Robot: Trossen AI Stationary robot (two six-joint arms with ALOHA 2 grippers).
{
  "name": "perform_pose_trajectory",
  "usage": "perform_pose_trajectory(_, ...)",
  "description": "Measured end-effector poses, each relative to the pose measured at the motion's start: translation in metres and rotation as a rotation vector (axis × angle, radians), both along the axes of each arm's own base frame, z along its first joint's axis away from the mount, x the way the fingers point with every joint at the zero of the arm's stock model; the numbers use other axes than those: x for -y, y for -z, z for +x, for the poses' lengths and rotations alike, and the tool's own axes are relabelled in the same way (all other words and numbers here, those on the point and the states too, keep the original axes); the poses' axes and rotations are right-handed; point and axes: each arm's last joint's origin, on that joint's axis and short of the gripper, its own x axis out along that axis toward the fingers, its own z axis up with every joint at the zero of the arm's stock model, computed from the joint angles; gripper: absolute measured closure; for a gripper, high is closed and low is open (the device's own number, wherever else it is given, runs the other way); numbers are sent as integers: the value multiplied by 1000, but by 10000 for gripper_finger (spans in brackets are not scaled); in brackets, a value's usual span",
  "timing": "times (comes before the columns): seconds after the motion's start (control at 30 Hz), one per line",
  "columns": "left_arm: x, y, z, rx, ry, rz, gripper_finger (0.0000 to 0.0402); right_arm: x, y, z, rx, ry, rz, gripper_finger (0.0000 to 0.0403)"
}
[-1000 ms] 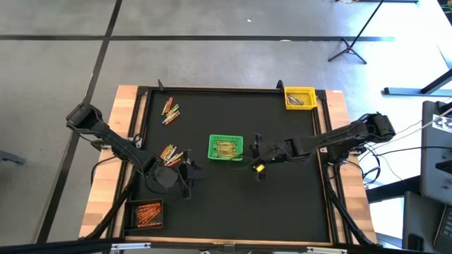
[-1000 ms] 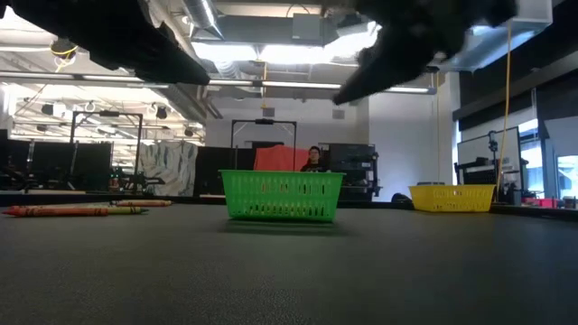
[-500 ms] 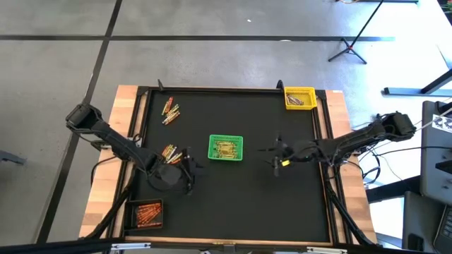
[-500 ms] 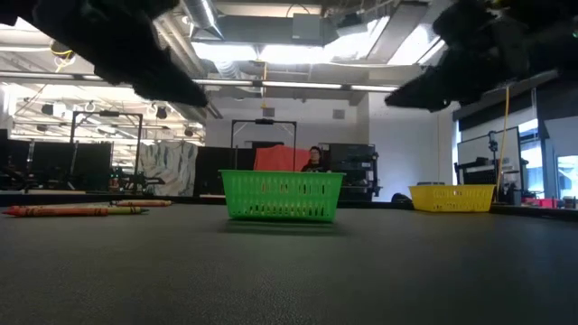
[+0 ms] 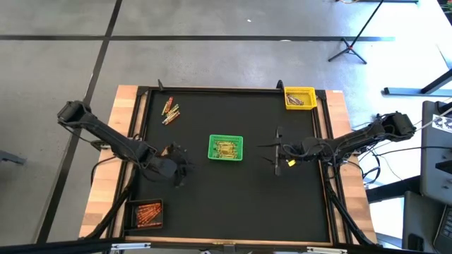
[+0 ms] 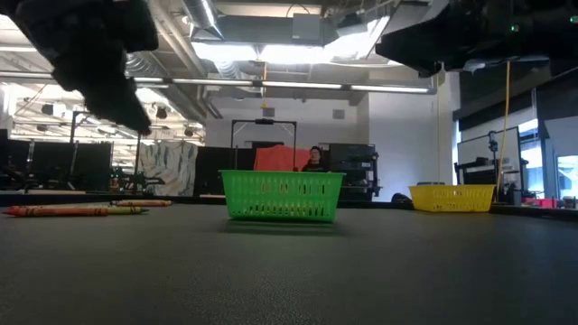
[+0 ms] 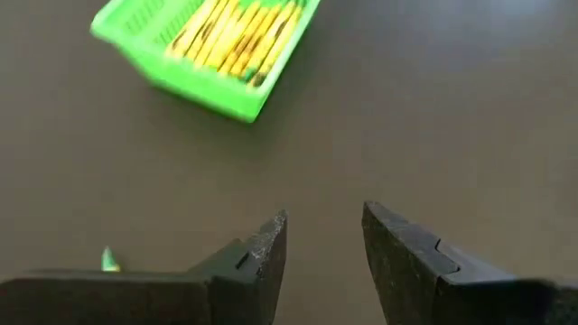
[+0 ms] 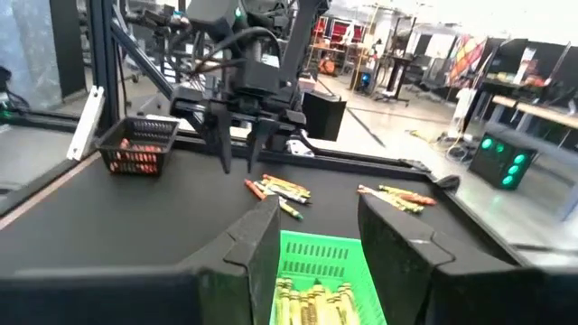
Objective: Sort crayons
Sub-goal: Put the orange crayon into the black bin
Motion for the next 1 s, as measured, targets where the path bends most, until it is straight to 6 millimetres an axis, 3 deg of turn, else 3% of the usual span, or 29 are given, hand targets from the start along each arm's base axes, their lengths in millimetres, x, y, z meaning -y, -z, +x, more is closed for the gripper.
perform_pose_trajectory(0.43,-16,11,-26,-301,-181,-167,271,-1,3,1,-28,-14,54,256)
perform_pose_trajectory(0.73,-16,16,-27,-349,-191,-131,271,0,5,1,-47,-4,50,256)
perform_pose_trajectory(1.0,-14,37,-20,-463,-174,-60,271,0,7,1,-62,-3,58,256)
